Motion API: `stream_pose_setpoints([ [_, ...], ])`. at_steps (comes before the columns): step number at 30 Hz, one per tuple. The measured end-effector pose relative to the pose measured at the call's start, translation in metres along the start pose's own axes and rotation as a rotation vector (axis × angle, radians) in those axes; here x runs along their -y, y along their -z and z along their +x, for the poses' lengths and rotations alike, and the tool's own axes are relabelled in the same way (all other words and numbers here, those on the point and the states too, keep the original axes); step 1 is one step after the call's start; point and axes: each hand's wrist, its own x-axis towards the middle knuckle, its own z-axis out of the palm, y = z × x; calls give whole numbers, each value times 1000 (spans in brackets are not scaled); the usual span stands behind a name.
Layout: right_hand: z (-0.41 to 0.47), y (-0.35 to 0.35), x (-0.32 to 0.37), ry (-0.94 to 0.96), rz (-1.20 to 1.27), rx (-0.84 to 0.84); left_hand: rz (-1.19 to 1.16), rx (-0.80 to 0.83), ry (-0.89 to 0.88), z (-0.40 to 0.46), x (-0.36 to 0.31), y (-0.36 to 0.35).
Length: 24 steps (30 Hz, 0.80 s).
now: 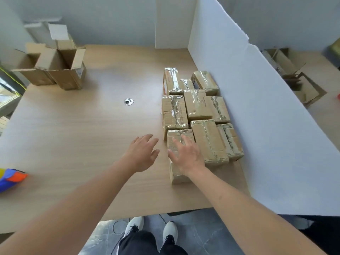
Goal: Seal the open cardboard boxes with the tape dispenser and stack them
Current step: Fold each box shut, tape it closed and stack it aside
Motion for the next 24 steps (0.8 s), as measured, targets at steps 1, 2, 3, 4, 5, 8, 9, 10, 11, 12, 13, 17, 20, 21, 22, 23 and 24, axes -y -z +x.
stream_pose_setpoints([
  [1,2,7,5,23,-4,-3,2,-15,11,-4,2,7],
  [2,4,14,11,47,-8,-6,2,-27,23,-8,5,14],
  [3,6,21,18,72,-12,-8,-1,-36,37,-13,8,22],
  [4,8,28,25,96,-17,-10,-4,-45,50,-18,12,30],
  [5,11,34,33,119,-23,-13,-4,-54,61,-23,17,38],
  [8,19,51,62,170,-37,-28,0,-89,99,-37,36,63],
  [9,22,55,74,186,-41,-34,1,-103,110,-42,44,72],
  [10,25,60,86,202,-48,-42,3,-119,119,-46,53,80],
  [11,27,63,99,218,-56,-51,4,-135,128,-51,62,88],
  [12,30,66,113,231,-62,-59,3,-153,135,-56,72,97],
  [13,33,69,127,242,-67,-67,-1,-171,141,-61,82,105],
  [17,48,71,192,282,-84,-109,8,-241,145,-80,134,136],
  [20,63,63,248,281,-80,-127,4,-238,151,-93,185,156],
  [21,67,59,268,272,-71,-129,8,-231,149,-96,204,164],
  [22,72,55,287,261,-61,-132,16,-227,140,-99,222,171],
  [23,76,50,306,250,-49,-135,28,-226,127,-101,240,178],
  [24,79,46,324,241,-38,-137,37,-226,114,-104,258,185],
])
